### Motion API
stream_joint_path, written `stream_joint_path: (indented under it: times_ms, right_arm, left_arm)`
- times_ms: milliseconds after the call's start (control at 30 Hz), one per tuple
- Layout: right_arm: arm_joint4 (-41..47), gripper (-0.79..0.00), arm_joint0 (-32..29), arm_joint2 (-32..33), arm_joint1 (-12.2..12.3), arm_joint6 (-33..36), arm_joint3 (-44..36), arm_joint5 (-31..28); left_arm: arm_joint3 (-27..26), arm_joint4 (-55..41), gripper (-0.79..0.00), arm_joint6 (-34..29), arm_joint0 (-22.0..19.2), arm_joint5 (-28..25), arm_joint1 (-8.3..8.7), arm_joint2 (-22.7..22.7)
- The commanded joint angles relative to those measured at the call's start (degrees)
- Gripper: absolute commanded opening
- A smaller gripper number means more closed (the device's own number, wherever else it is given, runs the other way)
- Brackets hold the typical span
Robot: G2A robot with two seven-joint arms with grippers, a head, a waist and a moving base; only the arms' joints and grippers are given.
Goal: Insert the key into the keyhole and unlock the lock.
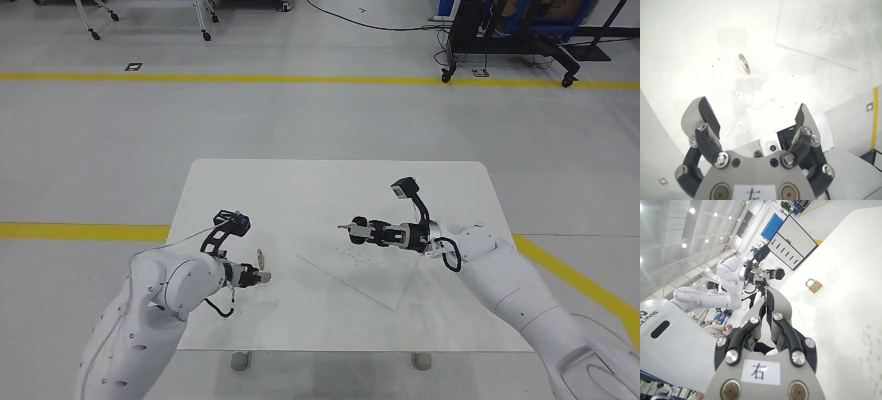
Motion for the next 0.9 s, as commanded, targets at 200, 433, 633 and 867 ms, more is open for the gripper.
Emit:
stream_joint_path:
  times_ms: [200,433,633,867]
  right_arm:
    - [0.0,-0.785,0.0,0.0,0.0,0.0,0.0,0.0]
    - [0.0,-0.785,0.0,0.0,0.0,0.0,0.0,0.0]
    - [0.0,-0.785,0.0,0.0,0.0,0.0,0.0,0.0]
    - [0.0,-0.785,0.0,0.0,0.0,0.0,0.0,0.0]
  left_arm:
    - [13.4,-0.92,-0.215,0.99,-10.1,6.5,-2.24,8.05]
    - [20.17,1.21,-0.388,1.54,-14.97,10.19,-3.74,12.82]
    - [23.05,0.01,-0.409,2.27,-16.83,10.76,-4.69,14.86]
    - [25.01,-0.05,-0.428,3.35,-17.36,10.7,-5.05,15.0]
